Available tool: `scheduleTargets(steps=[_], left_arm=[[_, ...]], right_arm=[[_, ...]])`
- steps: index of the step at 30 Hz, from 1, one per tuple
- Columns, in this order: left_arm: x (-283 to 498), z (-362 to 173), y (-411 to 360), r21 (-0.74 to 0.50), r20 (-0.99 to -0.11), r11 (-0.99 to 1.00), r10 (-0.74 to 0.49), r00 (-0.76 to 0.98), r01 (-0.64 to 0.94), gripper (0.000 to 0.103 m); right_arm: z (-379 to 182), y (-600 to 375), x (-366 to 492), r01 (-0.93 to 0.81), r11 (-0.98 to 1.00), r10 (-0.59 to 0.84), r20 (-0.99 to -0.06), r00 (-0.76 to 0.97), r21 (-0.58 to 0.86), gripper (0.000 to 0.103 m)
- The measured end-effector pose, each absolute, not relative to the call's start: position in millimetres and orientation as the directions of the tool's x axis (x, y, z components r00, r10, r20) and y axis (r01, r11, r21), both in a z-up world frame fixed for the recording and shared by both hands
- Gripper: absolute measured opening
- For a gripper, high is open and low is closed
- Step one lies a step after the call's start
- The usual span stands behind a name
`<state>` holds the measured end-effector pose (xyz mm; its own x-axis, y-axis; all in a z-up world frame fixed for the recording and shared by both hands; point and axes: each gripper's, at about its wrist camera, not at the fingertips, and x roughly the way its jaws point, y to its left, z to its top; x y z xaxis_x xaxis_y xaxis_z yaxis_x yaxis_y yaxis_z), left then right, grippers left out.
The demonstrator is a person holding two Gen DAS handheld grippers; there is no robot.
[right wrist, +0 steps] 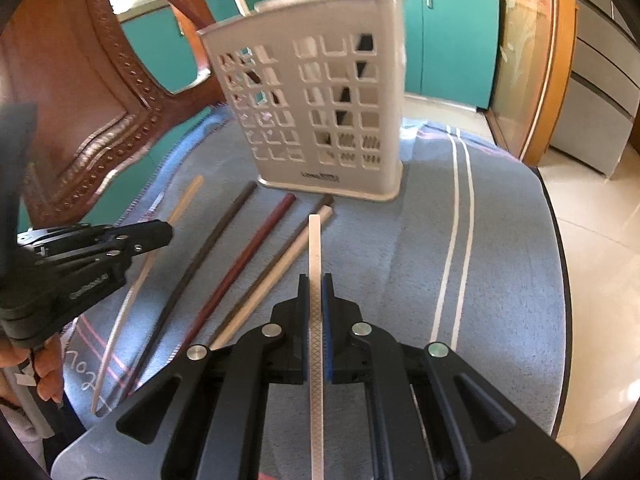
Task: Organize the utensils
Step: 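Lift both held chopsticks and carry them above the white utensil holder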
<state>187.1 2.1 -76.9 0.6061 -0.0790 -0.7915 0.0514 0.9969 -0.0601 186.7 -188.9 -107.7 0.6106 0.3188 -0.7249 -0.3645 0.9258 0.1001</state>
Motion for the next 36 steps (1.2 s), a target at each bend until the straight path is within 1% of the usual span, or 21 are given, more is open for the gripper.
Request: scheduleTargets(steps=[3, 9, 12, 15, 21, 24, 28, 30, 33, 34, 36], left_arm=[[179.8, -67.6, 3.1, -0.070, -0.776, 0.996, -0.086, 0.625, 0.051, 0.007], [156.4, -27.5, 8.3, -0.108, -0.705, 0.992, -0.128, 0.697, 0.072, 0.007], [138.5, 4.9, 11.3, -0.130, -0.635, 0.988, -0.146, 0.758, 0.082, 0.007], [125.3, 34.7, 12.8, -0.143, -0.575, 0.986, -0.157, 0.803, 0.090, 0.007], [123.1, 94.2, 22.0, -0.166, -0.468, 0.979, -0.181, 0.865, 0.115, 0.007], [131.4, 133.1, 30.8, -0.198, -0.397, 0.973, -0.189, 0.898, 0.117, 0.007], [137.4, 170.9, 41.3, -0.254, -0.297, 0.960, -0.194, 0.935, 0.118, 0.007], [145.1, 187.7, 46.2, -0.290, -0.241, 0.950, -0.185, 0.953, 0.111, 0.007], [150.4, 201.7, 48.5, -0.326, -0.162, 0.938, -0.180, 0.970, 0.120, 0.007], [155.8, 203.4, 46.6, -0.326, -0.138, 0.937, -0.177, 0.975, 0.124, 0.007], [171.5, 198.6, 40.5, -0.316, -0.133, 0.941, -0.172, 0.976, 0.123, 0.007]], right_arm=[[-97.2, -189.2, 179.8, -0.391, 0.912, 0.357, -0.701, 0.617, 0.120, 0.006], [-58.7, -199.3, 157.8, -0.468, 0.863, 0.480, -0.605, 0.635, 0.192, 0.006], [-35.8, -211.0, 144.2, -0.499, 0.833, 0.541, -0.539, 0.645, 0.239, 0.006], [-17.7, -219.6, 136.6, -0.508, 0.821, 0.565, -0.496, 0.660, 0.260, 0.007], [42.7, -233.1, 139.1, -0.544, 0.775, 0.631, -0.367, 0.683, 0.322, 0.007], [74.6, -236.0, 147.8, -0.547, 0.773, 0.632, -0.306, 0.712, 0.323, 0.007], [124.9, -241.0, 162.7, -0.554, 0.772, 0.621, -0.185, 0.762, 0.311, 0.007], [143.2, -245.3, 172.1, -0.531, 0.792, 0.585, -0.127, 0.801, 0.302, 0.007], [156.2, -251.1, 187.5, -0.440, 0.856, 0.473, -0.066, 0.879, 0.270, 0.007], [156.4, -251.9, 191.8, -0.414, 0.872, 0.442, -0.060, 0.895, 0.261, 0.007], [150.7, -253.0, 209.2, -0.367, 0.892, 0.399, -0.077, 0.914, 0.263, 0.007]])
